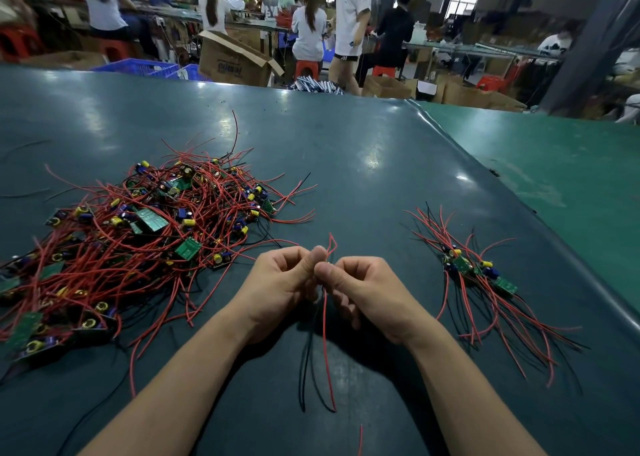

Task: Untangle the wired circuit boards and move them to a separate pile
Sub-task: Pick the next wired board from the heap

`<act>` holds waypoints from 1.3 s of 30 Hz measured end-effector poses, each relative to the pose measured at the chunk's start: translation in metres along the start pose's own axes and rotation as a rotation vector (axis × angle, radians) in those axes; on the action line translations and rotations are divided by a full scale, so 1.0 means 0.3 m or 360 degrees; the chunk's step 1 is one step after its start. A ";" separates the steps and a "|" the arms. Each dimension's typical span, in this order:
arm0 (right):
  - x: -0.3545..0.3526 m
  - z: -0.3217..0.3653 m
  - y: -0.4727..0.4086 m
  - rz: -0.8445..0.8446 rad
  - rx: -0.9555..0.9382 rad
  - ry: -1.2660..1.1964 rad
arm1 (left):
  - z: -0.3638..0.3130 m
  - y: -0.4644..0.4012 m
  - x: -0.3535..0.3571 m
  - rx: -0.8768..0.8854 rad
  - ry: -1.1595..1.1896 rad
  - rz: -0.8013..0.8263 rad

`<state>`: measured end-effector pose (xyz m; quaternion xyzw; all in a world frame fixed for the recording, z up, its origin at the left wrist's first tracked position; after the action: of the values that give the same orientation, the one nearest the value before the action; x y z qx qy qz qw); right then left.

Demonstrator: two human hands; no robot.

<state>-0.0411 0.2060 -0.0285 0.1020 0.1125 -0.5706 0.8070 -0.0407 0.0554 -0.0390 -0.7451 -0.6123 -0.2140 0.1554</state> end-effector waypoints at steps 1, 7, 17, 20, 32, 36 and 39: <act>-0.001 0.001 0.000 -0.0019 -0.0001 -0.0021 | -0.001 -0.003 -0.001 -0.0001 0.0036 0.0006; -0.013 0.004 -0.012 -0.0243 0.0008 -0.0587 | 0.005 -0.017 -0.010 0.0071 0.0033 0.0081; -0.089 0.006 -0.004 -0.0619 -0.0070 -0.0549 | -0.009 -0.039 -0.033 0.0354 -0.0092 -0.0317; -0.078 0.017 -0.005 -0.0796 -0.0160 -0.0576 | -0.047 -0.054 -0.076 0.0604 0.0017 -0.0694; -0.115 -0.039 0.013 -0.1382 0.0302 -0.1508 | -0.078 -0.001 -0.094 0.1133 -0.1313 -0.0904; -0.096 -0.038 0.001 -0.1165 0.0314 -0.1077 | -0.063 0.009 -0.123 0.1008 -0.2299 -0.1006; -0.066 -0.033 -0.011 -0.1093 0.0230 -0.0746 | -0.055 -0.003 -0.142 0.0602 -0.2656 -0.1051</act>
<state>-0.0514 0.2256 -0.0322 -0.0175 -0.0870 -0.8206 0.5646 -0.0504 0.0114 -0.0467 -0.4072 -0.7326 0.4639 -0.2868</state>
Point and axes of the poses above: each hand's wrist, its own y-axis away from the middle knuckle, its own x-axis out of the palm, z = x × y, the point moved 1 cm from there along -y, towards the middle knuckle, and after that the axes turned 11 degrees about y, right-handed, at the moved point
